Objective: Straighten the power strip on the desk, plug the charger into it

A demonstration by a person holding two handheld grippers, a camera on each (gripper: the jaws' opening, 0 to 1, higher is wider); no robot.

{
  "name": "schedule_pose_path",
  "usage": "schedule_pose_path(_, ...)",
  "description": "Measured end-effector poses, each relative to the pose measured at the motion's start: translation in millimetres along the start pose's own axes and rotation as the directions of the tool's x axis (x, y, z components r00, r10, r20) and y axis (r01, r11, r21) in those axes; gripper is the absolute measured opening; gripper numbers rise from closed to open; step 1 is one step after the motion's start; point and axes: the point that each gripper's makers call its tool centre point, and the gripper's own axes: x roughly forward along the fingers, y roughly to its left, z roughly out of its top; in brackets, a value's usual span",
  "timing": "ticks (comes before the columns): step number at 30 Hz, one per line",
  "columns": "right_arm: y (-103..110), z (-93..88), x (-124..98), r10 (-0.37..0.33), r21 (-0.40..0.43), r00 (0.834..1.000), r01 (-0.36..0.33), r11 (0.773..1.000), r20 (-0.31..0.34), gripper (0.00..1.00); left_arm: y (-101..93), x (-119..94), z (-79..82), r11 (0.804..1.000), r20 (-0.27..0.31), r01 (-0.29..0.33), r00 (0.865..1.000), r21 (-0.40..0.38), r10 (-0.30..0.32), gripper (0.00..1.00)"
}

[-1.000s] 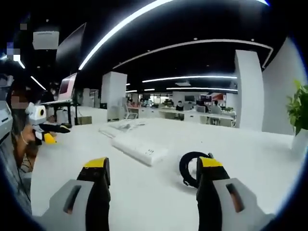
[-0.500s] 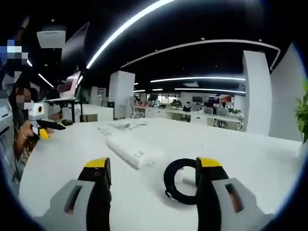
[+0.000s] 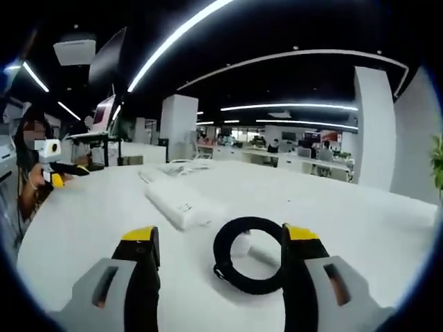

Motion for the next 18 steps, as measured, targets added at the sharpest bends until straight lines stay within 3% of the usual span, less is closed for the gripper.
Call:
schedule_pose_path(10, 1.6, -4.3, 9.6, 0.044, -0.039, 0.993, -0.048, 0.998, -0.109, 0.69, -0.4, 1.6, -1.0, 1.000, -0.002, 0.011, 1.000, 0.003, -0.011, 0.71)
schedule_pose_path(18, 3.0, -19.4, 13.7, 0.101, -0.003, 0.966, -0.105, 0.994, -0.239, 0.68, -2.6, 2.4, 3.1, 1.000, 0.007, 0.020, 1.000, 0.012, -0.020, 0.71)
